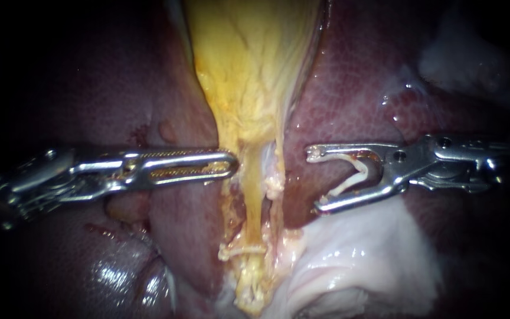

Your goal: Clipping second clip left tube

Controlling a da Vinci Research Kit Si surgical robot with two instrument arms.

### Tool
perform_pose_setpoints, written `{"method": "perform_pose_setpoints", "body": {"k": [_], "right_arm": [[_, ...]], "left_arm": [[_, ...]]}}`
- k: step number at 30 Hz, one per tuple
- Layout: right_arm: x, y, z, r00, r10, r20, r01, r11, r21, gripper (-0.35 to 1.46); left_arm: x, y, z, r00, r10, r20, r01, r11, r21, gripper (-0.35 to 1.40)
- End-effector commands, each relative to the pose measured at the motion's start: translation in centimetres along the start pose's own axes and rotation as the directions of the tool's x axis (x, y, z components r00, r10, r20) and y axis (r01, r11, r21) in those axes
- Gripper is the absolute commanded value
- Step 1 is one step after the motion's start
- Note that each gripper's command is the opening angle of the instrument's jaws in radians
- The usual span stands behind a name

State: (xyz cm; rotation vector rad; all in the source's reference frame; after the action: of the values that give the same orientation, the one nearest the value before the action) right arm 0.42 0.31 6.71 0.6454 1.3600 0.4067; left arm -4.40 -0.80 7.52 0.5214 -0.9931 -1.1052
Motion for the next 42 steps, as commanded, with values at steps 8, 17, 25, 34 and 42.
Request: {"method": "perform_pose_setpoints", "body": {"k": [8, 17, 25, 34, 42], "right_arm": [[-0.12, -0.03, 0.12, 1.000, -0.012, 0.000, 0.012, 1.000, 0.013, 0.60], [-0.85, -0.01, 0.90, 1.000, -0.004, -0.020, 0.005, 0.998, 0.070, 0.60], [-1.46, 0.23, 1.33, 0.999, 0.036, 0.028, -0.038, 0.996, 0.081, 0.60], [-1.50, 0.43, 1.47, 0.998, 0.042, 0.035, -0.044, 0.997, 0.067, 0.60], [-1.39, 0.22, 1.62, 0.995, 0.100, 0.005, -0.100, 0.980, 0.170, 0.59]], "left_arm": [[-0.59, 0.01, -0.62, 0.9985, -0.036, 0.040, 0.037, 0.999, -0.014, -0.35], [-0.77, 0.03, -1.03, 0.9962, -0.041, 0.077, 0.043, 0.999, -0.028, -0.35], [-0.73, 0.01, -1.02, 0.9961, -0.040, 0.078, 0.042, 0.999, -0.030, -0.35], [-0.72, -0.04, -1.01, 0.9960, -0.040, 0.080, 0.043, 0.999, -0.034, -0.35], [-0.72, -0.02, -1.00, 0.9960, -0.040, 0.080, 0.042, 0.999, -0.033, -0.35]]}}
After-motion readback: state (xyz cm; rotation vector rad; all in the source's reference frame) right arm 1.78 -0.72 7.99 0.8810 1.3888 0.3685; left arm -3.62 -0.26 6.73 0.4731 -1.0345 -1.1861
